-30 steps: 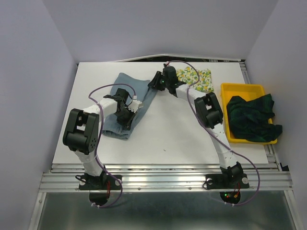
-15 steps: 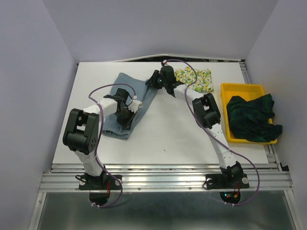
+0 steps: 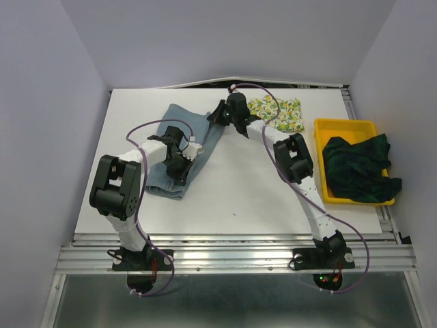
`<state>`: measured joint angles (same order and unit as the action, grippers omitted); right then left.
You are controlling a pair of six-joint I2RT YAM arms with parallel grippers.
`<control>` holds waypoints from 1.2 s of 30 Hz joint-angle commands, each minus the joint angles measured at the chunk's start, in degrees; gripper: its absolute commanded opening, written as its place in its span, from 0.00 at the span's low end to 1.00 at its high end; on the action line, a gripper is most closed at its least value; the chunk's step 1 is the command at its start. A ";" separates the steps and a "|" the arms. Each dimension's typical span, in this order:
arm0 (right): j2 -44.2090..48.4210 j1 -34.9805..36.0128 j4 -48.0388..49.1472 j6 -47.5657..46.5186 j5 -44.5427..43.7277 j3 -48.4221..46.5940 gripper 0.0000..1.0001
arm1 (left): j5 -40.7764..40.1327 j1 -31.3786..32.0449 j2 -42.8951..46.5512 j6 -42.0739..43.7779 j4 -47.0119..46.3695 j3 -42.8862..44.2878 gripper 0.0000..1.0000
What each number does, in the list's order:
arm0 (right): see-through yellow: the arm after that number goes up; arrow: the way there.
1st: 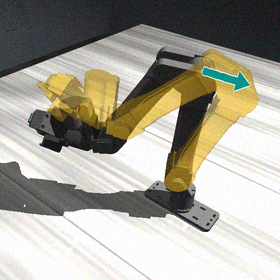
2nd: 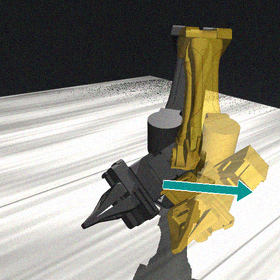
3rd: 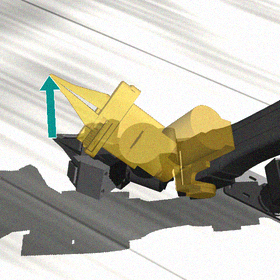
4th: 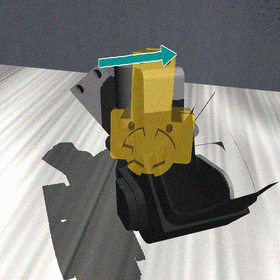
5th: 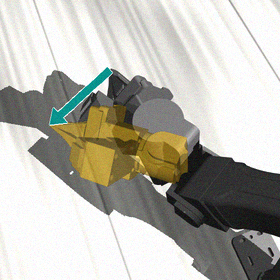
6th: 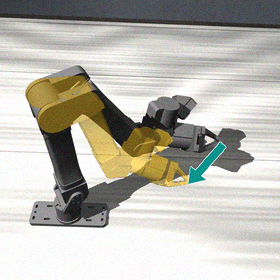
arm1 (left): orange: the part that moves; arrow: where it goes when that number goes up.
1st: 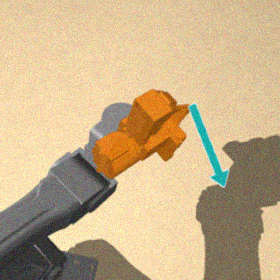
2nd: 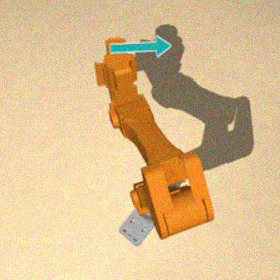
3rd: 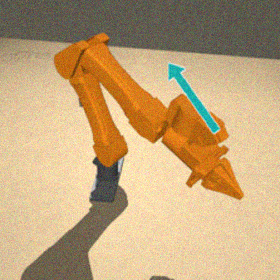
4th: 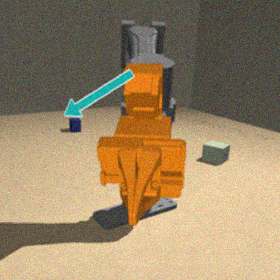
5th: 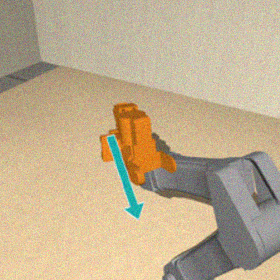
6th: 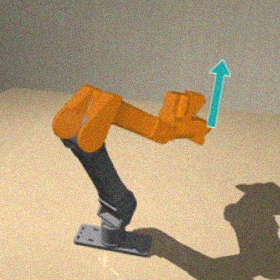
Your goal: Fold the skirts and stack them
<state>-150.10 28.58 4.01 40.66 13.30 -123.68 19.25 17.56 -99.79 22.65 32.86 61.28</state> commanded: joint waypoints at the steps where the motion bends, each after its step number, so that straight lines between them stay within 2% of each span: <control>1: 6.48 -0.10 -1.63 -1.81 -0.91 -2.53 0.01 | -3.42 0.19 -1.99 0.73 4.50 -1.16 0.00; 10: 12.29 -2.21 -10.34 -3.39 -2.14 1.23 0.01 | -4.04 0.19 -2.34 -0.15 3.88 -1.33 0.00; 16: 11.86 -4.40 -14.98 -2.87 -5.21 3.88 0.01 | -4.13 0.19 -2.60 -0.15 3.88 -1.33 0.00; 30: 7.63 -5.55 -15.62 -4.89 -6.89 12.58 0.01 | -4.48 0.19 -3.57 -0.42 3.88 -1.33 0.00; 36: 5.79 -4.50 -13.76 -9.29 -5.39 7.51 0.01 | -4.66 0.10 -4.01 -0.86 3.44 -1.33 0.00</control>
<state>-141.58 23.68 -9.72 35.59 9.96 -113.14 18.70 17.56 -100.42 21.56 33.12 61.82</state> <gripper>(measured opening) 0.019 0.017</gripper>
